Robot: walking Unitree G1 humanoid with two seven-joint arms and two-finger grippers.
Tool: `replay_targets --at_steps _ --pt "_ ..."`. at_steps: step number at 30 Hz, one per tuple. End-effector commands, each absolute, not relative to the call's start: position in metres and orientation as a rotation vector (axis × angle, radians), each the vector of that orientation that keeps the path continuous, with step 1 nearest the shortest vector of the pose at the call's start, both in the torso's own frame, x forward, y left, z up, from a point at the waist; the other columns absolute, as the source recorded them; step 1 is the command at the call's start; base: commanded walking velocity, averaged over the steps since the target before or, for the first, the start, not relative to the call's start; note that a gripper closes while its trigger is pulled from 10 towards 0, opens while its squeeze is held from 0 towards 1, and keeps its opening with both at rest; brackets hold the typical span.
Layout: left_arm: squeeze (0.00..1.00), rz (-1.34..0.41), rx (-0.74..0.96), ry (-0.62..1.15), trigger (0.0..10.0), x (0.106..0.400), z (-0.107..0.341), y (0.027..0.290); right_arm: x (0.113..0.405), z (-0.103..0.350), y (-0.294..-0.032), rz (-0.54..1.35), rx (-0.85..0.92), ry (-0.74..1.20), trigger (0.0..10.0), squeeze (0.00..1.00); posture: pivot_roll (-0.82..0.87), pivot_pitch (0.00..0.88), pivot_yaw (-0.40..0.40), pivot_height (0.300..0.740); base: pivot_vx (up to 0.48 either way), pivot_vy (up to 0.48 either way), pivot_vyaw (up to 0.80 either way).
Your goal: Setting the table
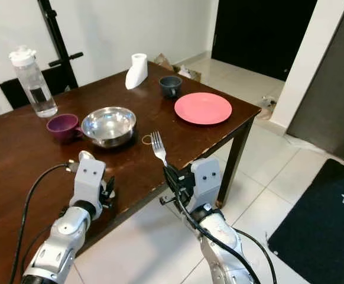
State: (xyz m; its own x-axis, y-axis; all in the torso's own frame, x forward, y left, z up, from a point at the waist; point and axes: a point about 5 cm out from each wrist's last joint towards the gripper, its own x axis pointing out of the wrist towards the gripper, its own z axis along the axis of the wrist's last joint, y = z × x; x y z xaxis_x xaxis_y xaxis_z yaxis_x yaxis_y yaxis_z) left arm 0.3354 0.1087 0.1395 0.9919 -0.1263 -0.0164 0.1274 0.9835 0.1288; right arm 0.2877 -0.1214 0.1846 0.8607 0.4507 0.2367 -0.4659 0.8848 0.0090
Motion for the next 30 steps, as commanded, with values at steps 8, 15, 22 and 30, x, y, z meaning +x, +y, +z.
replay_targets --at_steps 8,15,22,30 --pt "0.00 -0.107 0.096 0.055 10.0 0.3362 0.1333 0.1115 0.2854 0.1801 -0.1236 0.471 0.059 -0.218 10.0 0.00 -0.08 0.077 0.118 0.740 0.000 -0.188 0.00" --pt "0.00 -0.101 0.081 0.070 10.0 0.3373 0.1321 0.1124 0.2850 0.1798 -0.1235 0.472 0.060 -0.217 10.0 0.00 -0.08 0.077 0.117 0.740 0.000 0.000 0.00" --pt "0.00 -0.097 0.077 0.077 10.0 0.3377 0.1314 0.1134 0.2848 0.1796 -0.1228 0.474 0.060 -0.217 10.0 0.00 -0.08 0.078 0.116 0.740 0.000 0.000 0.00" --pt "0.00 -0.093 0.075 0.079 10.0 0.3379 0.1314 0.1141 0.2851 0.1794 -0.1215 0.480 0.057 -0.216 10.0 0.00 -0.07 0.078 0.113 0.740 0.000 0.000 0.00"
